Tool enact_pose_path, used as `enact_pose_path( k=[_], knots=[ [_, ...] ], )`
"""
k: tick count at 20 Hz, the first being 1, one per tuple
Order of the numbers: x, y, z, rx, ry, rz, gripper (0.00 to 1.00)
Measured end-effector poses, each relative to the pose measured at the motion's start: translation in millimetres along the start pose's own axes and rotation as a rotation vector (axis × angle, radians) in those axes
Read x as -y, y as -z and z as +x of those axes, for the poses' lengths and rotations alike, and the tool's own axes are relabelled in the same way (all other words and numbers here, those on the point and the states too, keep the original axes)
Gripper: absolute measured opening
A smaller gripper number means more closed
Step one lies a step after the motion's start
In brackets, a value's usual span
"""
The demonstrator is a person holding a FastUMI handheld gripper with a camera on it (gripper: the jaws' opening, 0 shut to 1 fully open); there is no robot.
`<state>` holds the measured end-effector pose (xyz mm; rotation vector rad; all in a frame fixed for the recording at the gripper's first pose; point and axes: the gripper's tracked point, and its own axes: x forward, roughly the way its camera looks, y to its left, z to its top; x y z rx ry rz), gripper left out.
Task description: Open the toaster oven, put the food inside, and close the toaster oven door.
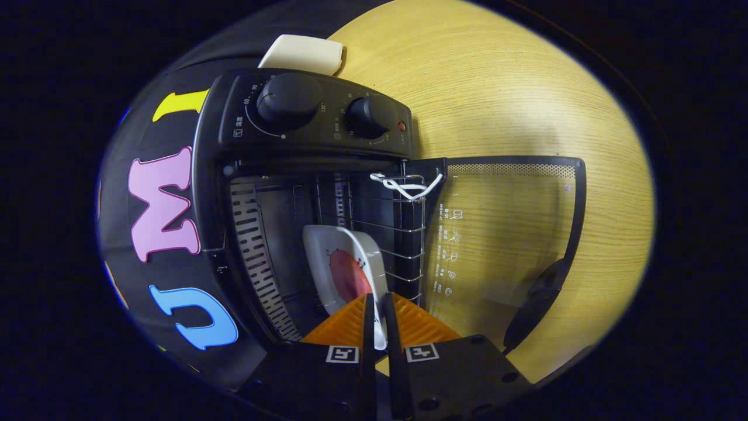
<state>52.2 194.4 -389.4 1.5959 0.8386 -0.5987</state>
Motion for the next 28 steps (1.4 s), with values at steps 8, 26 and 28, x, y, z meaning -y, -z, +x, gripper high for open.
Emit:
enact_pose_path(
  k=[8,26,28],
  knots=[
    [-1.8,9.2,-36.5,-0.100,-0.050,-0.154,0.95],
    [80.7,7.2,-127.5,-0.165,-0.008,-1.448,0.99],
    [93.6,16.0,-122.3,-0.182,0.011,-1.491,0.99]
  ],
)
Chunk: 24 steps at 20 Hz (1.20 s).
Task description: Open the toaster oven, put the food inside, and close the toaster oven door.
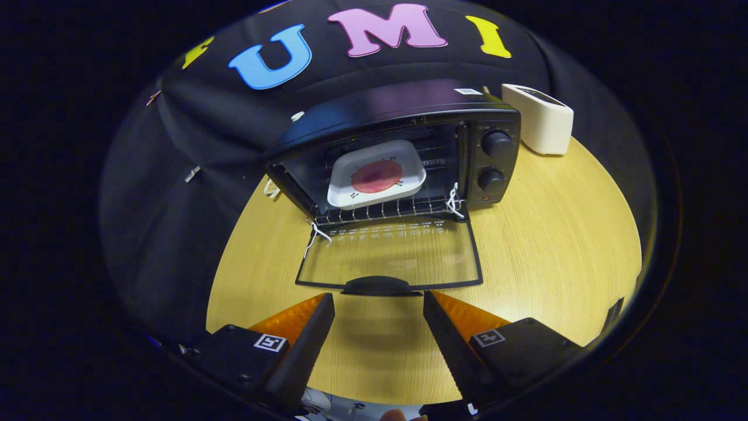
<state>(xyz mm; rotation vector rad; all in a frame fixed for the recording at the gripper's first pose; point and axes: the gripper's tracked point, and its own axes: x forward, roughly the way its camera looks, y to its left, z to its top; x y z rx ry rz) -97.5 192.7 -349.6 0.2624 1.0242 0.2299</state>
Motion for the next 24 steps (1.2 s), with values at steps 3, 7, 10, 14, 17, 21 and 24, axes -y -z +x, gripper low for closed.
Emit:
enact_pose_path(
  k=[3,7,10,14,17,21,24],
  knots=[
    [-0.2,22.7,13.2,-0.050,0.033,-0.061,0.99],
    [4.8,47.5,29.7,-0.113,0.077,-0.105,0.99],
    [13.7,50.0,39.7,-0.131,0.105,-0.097,1.00],
    [17.0,49.2,51.5,-0.139,0.134,-0.083,0.99],
    [21.6,49.9,61.9,-0.149,0.162,-0.079,1.00],
    [15.8,56.3,77.8,-0.164,0.190,-0.057,1.00],
    [13.7,51.6,88.3,-0.159,0.214,-0.056,0.99]
  ],
)
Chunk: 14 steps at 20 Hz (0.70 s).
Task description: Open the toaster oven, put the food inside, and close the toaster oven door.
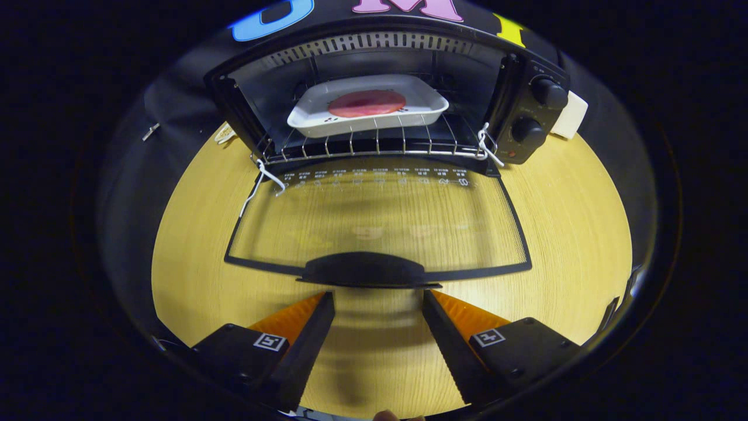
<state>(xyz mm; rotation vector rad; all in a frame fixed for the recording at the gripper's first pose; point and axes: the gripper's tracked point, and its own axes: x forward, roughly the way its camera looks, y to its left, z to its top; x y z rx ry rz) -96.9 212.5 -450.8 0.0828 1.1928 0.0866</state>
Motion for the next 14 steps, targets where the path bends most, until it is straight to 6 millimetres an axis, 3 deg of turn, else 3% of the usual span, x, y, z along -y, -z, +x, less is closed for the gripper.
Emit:
enact_pose_path(
  k=[6,14],
  knots=[
    [0.4,-3.0,-1.2,0.001,0.052,0.018,0.99],
    [-2.3,-14.7,-34.2,0.119,-0.017,0.024,1.00]
  ],
)
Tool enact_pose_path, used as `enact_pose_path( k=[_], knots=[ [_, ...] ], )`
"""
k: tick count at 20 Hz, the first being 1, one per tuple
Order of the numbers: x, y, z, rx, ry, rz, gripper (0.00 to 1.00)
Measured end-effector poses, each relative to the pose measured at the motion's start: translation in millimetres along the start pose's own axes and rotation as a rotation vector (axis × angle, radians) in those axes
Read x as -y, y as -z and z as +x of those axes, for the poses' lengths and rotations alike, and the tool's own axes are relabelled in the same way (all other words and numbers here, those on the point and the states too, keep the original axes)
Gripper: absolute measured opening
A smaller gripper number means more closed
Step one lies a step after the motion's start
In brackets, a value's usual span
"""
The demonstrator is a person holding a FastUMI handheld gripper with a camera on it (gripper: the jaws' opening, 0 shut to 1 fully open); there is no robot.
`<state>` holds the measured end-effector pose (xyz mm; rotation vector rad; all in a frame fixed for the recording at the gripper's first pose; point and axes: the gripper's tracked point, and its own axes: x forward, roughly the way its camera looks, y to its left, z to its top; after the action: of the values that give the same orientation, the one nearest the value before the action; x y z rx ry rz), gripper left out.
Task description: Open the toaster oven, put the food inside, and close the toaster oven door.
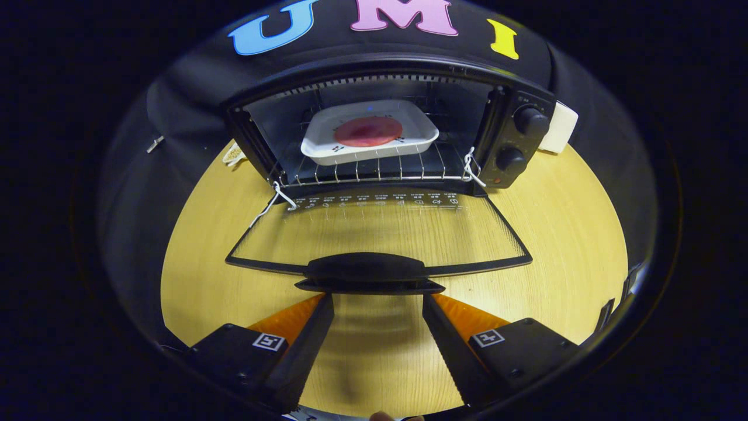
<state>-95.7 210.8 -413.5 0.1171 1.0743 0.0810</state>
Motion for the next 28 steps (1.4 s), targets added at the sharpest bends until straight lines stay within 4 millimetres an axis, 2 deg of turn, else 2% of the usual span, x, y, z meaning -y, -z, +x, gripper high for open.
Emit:
enact_pose_path(
  k=[6,10,16,19,22,25,28],
  knots=[
    [-3.4,-26.4,-24.8,0.121,-0.032,-0.019,1.00],
    [-7.0,-45.7,-34.5,0.164,-0.047,-0.008,1.00],
    [-11.9,-83.7,-50.8,0.243,-0.061,-0.016,1.00],
    [-4.8,-102.6,-54.0,0.282,-0.072,-0.023,0.99],
    [3.8,-106.0,-72.0,0.312,-0.090,-0.011,0.99],
    [15.2,-115.3,-99.8,0.369,-0.110,-0.012,0.99],
    [30.4,-137.9,-136.3,0.459,-0.117,-0.033,0.99]
  ],
)
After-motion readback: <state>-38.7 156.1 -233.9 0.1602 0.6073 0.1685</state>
